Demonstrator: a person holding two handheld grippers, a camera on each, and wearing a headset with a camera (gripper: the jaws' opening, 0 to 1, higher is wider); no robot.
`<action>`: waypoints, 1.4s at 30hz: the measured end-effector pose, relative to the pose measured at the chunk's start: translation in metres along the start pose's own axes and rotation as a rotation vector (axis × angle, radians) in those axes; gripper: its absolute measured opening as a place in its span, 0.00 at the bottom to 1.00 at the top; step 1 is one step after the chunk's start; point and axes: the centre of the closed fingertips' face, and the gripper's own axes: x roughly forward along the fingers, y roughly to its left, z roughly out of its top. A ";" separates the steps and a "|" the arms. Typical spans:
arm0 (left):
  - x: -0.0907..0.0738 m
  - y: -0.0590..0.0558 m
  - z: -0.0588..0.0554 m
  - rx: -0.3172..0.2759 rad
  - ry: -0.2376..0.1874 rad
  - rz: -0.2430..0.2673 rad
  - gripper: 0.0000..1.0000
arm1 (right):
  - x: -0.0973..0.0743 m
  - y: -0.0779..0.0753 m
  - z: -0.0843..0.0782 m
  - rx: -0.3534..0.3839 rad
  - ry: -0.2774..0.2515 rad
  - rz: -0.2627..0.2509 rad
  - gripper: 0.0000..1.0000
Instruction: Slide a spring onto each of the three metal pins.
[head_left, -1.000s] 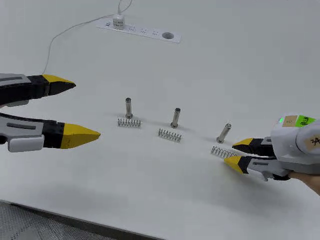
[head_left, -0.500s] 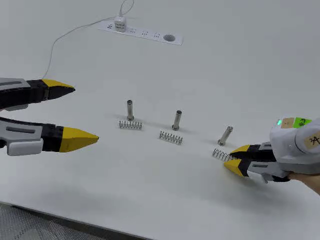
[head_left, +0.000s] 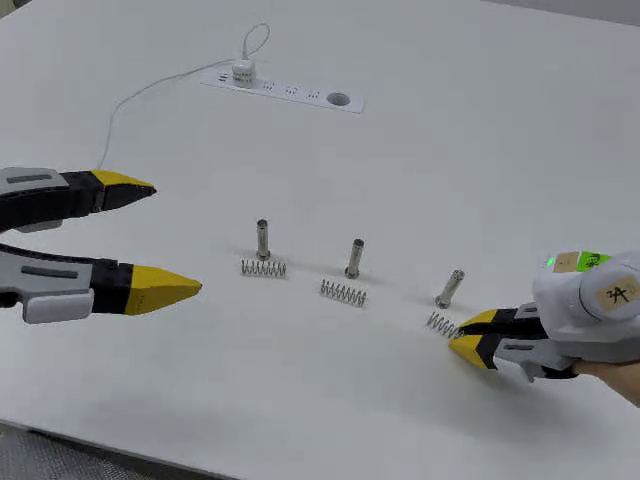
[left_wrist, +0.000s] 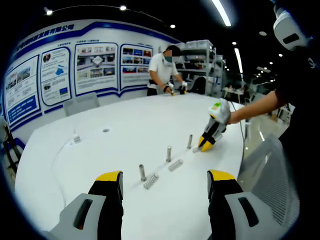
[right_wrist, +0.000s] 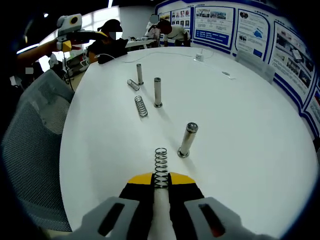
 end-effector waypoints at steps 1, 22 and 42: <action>0.000 0.000 0.000 0.001 -0.001 -0.001 0.70 | 0.000 -0.001 0.000 0.006 -0.002 -0.002 0.11; 0.014 -0.023 0.009 0.041 -0.014 -0.070 0.61 | -0.032 0.019 0.047 -0.114 -0.083 0.005 0.11; 0.043 -0.049 -0.003 0.103 0.047 -0.142 0.61 | -0.056 0.058 0.095 -0.202 -0.165 0.053 0.11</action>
